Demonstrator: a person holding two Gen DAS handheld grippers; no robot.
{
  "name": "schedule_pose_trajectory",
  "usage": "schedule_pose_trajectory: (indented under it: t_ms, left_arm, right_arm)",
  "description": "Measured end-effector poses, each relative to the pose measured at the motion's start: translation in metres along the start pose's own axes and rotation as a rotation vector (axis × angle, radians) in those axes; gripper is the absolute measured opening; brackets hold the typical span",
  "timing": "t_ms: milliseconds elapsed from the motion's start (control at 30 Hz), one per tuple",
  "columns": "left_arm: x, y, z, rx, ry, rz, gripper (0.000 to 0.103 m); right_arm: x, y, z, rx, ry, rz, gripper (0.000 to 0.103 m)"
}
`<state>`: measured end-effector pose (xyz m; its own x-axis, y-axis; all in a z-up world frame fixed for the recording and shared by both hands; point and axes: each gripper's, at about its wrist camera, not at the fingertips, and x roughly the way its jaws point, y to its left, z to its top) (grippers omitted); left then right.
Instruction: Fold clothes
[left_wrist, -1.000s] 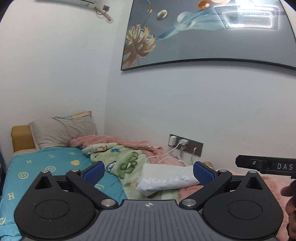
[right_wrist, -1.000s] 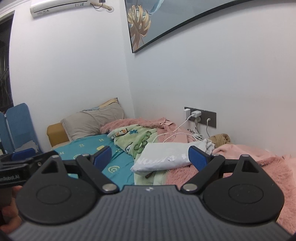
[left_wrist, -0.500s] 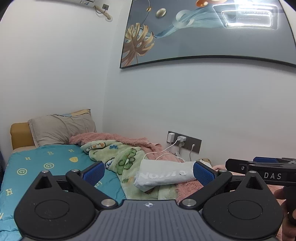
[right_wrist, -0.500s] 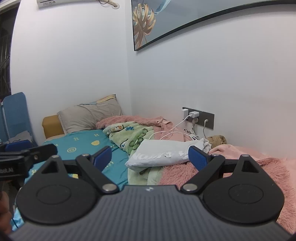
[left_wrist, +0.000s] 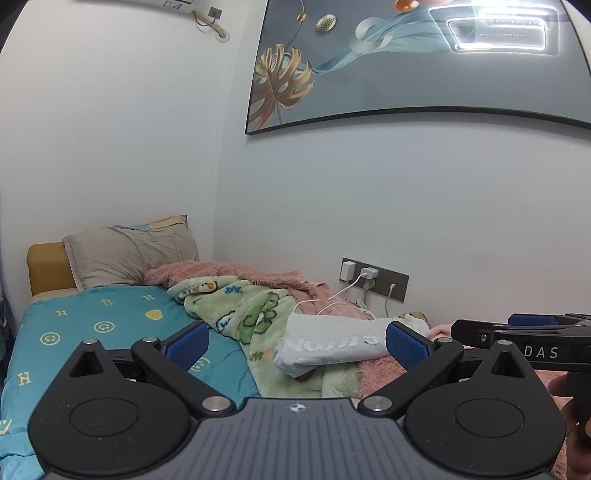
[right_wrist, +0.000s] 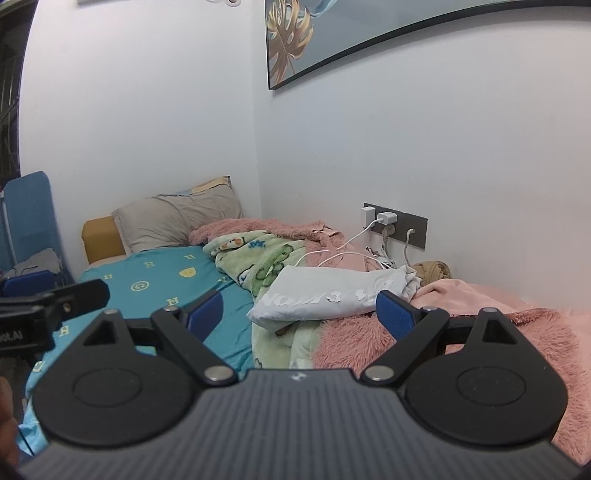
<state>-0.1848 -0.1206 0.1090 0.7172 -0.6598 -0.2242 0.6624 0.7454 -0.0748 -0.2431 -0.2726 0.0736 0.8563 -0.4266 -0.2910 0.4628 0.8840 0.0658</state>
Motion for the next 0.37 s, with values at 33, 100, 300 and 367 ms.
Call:
schedule_pose_trajectory:
  t_ms: [33, 100, 300, 367]
  left_arm:
    - [0.0004, 0.0004, -0.0004, -0.001, 0.002, 0.0, 0.103]
    - [0.0013, 0.0011, -0.0011, -0.002, 0.005, 0.003, 0.103]
    - [0.0024, 0.0025, -0.0006, -0.005, 0.008, 0.006, 0.103]
    - [0.0028, 0.0036, -0.0008, -0.006, 0.009, 0.007, 0.103]
  right_arm:
    - [-0.0001, -0.0001, -0.0001, 0.0, 0.0, -0.002, 0.091]
    - [-0.001, 0.0, -0.0004, 0.0, -0.001, -0.004, 0.091]
    - [-0.0025, 0.0018, -0.0006, -0.009, -0.004, -0.011, 0.091]
    - [-0.0026, 0.0025, -0.0006, -0.009, -0.002, -0.01, 0.091]
